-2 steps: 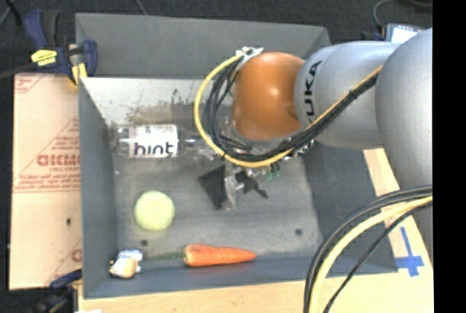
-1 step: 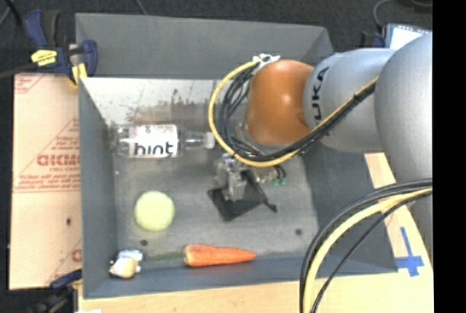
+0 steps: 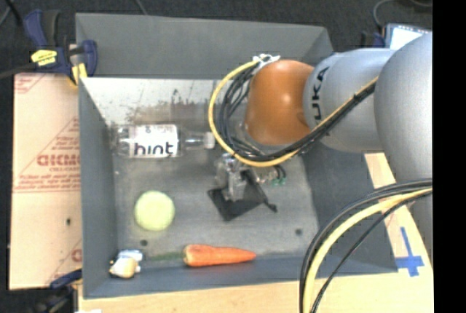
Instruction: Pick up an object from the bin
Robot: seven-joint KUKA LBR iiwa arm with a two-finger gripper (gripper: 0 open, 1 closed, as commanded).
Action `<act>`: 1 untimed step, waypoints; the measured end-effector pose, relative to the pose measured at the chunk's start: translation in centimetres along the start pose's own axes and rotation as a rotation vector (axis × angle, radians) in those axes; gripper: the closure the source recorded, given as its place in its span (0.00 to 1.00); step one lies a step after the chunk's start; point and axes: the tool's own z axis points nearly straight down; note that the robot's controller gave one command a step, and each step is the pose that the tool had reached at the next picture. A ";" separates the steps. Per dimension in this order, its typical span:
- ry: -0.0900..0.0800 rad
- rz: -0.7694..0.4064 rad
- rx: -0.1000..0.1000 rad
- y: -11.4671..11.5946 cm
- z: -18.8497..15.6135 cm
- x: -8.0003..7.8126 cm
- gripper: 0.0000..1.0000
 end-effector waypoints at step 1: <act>0.008 -0.004 -0.002 0.4 -3.4 0.1 1.00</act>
Offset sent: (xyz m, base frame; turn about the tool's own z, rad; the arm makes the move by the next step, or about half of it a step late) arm -0.0007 0.0099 0.0922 -0.1009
